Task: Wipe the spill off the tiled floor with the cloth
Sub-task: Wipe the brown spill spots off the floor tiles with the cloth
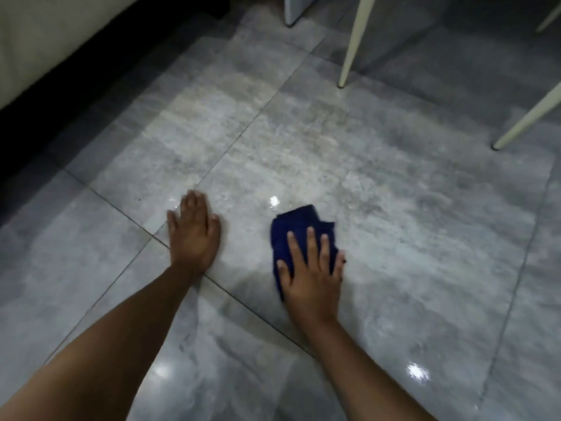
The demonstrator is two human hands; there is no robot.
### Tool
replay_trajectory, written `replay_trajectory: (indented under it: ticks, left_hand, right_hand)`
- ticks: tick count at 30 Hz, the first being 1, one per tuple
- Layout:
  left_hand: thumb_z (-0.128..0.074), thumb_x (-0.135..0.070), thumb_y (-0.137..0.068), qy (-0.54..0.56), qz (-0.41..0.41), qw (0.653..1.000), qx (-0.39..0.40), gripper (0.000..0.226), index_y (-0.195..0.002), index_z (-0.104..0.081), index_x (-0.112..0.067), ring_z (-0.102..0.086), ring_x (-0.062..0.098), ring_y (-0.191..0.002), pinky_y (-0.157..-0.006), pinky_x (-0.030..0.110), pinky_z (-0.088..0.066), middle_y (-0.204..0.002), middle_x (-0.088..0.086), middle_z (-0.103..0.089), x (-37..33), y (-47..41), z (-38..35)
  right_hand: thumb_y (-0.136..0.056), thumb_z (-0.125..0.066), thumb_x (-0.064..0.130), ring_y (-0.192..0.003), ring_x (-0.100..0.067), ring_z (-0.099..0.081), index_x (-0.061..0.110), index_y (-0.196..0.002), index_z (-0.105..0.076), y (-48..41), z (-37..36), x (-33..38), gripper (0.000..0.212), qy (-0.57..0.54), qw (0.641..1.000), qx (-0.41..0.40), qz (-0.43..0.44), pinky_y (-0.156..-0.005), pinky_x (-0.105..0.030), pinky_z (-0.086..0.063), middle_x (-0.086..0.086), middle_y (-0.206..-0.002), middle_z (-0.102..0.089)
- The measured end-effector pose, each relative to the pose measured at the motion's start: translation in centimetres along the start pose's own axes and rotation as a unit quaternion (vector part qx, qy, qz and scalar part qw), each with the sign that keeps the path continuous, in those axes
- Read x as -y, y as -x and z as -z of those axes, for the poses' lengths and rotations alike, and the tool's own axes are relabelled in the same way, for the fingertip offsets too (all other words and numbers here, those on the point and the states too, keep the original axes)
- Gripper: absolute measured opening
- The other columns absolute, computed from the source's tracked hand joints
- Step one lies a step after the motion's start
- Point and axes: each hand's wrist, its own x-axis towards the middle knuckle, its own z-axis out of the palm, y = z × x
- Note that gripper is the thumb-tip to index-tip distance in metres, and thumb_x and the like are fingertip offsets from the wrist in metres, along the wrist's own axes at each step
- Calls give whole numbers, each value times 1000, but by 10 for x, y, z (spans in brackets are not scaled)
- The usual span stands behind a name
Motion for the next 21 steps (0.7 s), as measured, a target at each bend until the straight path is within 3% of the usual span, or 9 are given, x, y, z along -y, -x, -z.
replay_trajectory:
  ticks: [3, 6, 9, 13, 18, 21]
  left_hand:
    - [-15, -47, -96, 14, -87, 996, 18, 67, -153, -15, -13, 0, 14, -147, -116, 38, 12, -160, 7, -10, -37, 35, -10]
    - [-15, -46, -97, 26, -179, 982, 51, 65, -153, -14, -14, 5, 9, -146, -116, 35, 16, -160, 4, -8, -85, 60, -19]
    - [-13, -46, -97, 22, -232, 970, 69, 65, -154, -9, -15, 8, 9, -146, -116, 35, 17, -160, 0, -2, -131, 71, -19]
    - [-11, -44, -96, -23, -306, 946, 105, 63, -151, -3, -15, 5, 11, -146, -117, 37, 13, -156, -1, 4, -143, 107, -28]
    - [-28, -31, -95, -99, -418, 896, 114, 59, -148, -30, -4, -26, 27, -142, -116, 42, -5, -154, 15, -29, -134, 142, -33]
    - [-30, -31, -94, -119, -448, 881, 97, 59, -147, -33, -4, -25, 26, -142, -115, 41, -4, -152, 15, -32, -156, 132, -30]
  right_hand:
    - [-95, -27, 56, -145, -29, -20, 35, -149, -29, 26, 8, -55, 58, -7, 993, -14, -120, -115, -54, -9, -4, -158, -25]
    - [-95, -19, 58, -144, -30, -21, 33, -149, -29, 97, 18, -94, 60, -1, 985, -27, -173, -112, -57, -12, -8, -156, -29]
    - [-95, -20, 57, -143, -31, -22, 33, -149, -27, 130, 27, -106, 60, -7, 987, -21, -160, -112, -57, -13, -7, -156, -28]
    - [-95, -27, 56, -146, -28, -14, 35, -150, -24, 114, 35, -126, 59, 3, 990, -18, -143, -115, -54, -6, -3, -159, -20]
    - [-94, -22, 57, -146, -31, -15, 33, -150, -24, 135, 40, -184, 62, -17, 956, -37, -290, -114, -61, -10, -7, -159, -22]
    - [-93, -28, 51, -141, -36, -28, 27, -148, -32, 169, 39, -153, 60, -26, 930, -63, -361, -109, -64, -19, -13, -154, -32]
